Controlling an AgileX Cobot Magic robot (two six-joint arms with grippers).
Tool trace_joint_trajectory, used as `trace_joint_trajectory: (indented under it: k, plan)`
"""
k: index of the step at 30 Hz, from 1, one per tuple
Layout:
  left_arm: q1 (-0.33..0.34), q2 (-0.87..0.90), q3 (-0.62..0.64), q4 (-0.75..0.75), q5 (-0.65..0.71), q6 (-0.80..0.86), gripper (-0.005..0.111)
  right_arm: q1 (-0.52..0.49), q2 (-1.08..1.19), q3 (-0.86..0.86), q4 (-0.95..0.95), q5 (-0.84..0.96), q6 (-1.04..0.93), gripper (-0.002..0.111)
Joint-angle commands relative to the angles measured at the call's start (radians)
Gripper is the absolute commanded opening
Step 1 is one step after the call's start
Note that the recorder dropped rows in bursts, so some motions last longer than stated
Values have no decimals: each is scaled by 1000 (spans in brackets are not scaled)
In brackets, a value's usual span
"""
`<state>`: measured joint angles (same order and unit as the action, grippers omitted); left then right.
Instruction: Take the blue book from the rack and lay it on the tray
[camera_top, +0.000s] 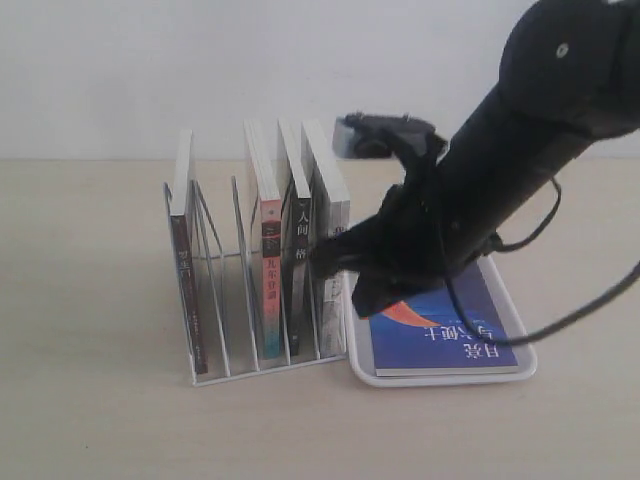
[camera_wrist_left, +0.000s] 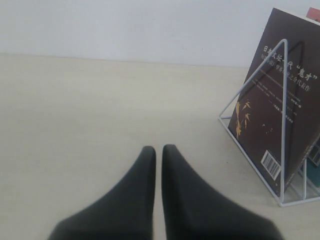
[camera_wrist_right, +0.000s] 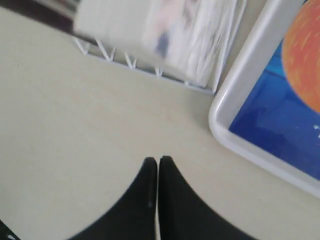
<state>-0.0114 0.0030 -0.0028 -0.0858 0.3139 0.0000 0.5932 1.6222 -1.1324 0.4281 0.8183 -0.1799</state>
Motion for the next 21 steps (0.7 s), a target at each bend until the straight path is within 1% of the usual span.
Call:
trace_joint_trajectory:
  k: [1, 7, 9, 11, 15, 17, 21]
  plan:
    - [3, -3, 3, 0, -6, -8, 5, 66, -9, 126, 5, -115, -15, 0]
    - [3, -3, 3, 0, -6, -8, 5, 133, -59, 308, 10, -380, -15, 0]
    - [3, -3, 3, 0, -6, -8, 5, 145, -103, 359, 8, -420, -20, 0]
    - [3, -3, 3, 0, -6, -8, 5, 145, -158, 416, 6, -422, -20, 0]
    - [3, -3, 3, 0, -6, -8, 5, 145, -316, 538, 6, -473, -20, 0]
    - [3, -3, 3, 0, -6, -8, 5, 145, -404, 598, 8, -545, -20, 0]
    - [3, -3, 3, 0, -6, -8, 5, 132, -605, 741, 8, -766, -13, 0]
